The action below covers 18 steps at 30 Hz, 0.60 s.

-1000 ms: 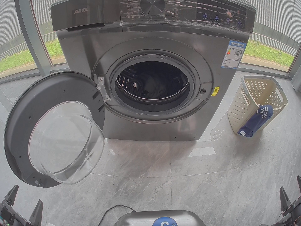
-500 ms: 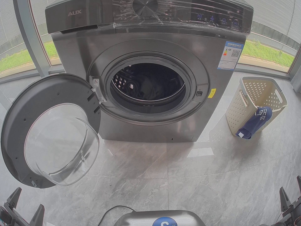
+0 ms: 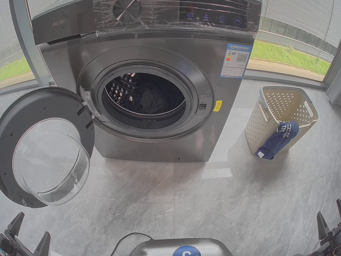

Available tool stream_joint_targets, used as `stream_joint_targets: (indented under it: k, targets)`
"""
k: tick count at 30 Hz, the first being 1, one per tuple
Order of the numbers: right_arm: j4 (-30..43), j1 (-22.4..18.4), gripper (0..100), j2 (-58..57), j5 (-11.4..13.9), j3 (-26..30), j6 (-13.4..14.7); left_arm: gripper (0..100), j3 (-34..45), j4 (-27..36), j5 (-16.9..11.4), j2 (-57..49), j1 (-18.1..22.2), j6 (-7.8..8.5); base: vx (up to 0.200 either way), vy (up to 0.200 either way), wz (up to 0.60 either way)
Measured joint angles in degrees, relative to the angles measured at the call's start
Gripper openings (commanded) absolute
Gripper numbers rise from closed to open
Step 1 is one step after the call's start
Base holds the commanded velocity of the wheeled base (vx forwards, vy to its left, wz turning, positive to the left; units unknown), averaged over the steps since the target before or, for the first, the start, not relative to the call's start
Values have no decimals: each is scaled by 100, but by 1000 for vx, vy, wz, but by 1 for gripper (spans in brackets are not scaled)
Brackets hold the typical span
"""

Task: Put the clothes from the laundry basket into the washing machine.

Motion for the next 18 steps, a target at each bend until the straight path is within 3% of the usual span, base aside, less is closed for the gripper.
stream_joint_targets:
  k: [3, 12, 18]
  targets:
    - [2, 2, 100, 2, -2, 0, 0, 100, 0, 0, -22, 0, 2, 41, 0, -200, 0]
    - [2, 0, 100, 4, -2, 0, 0, 100, 0, 0, -49, 2, 0, -16, 0, 0, 0]
    - [4, 0, 100, 6, -2, 0, 0, 100, 0, -1, -20, 7, 0, -27, 0, -200, 0]
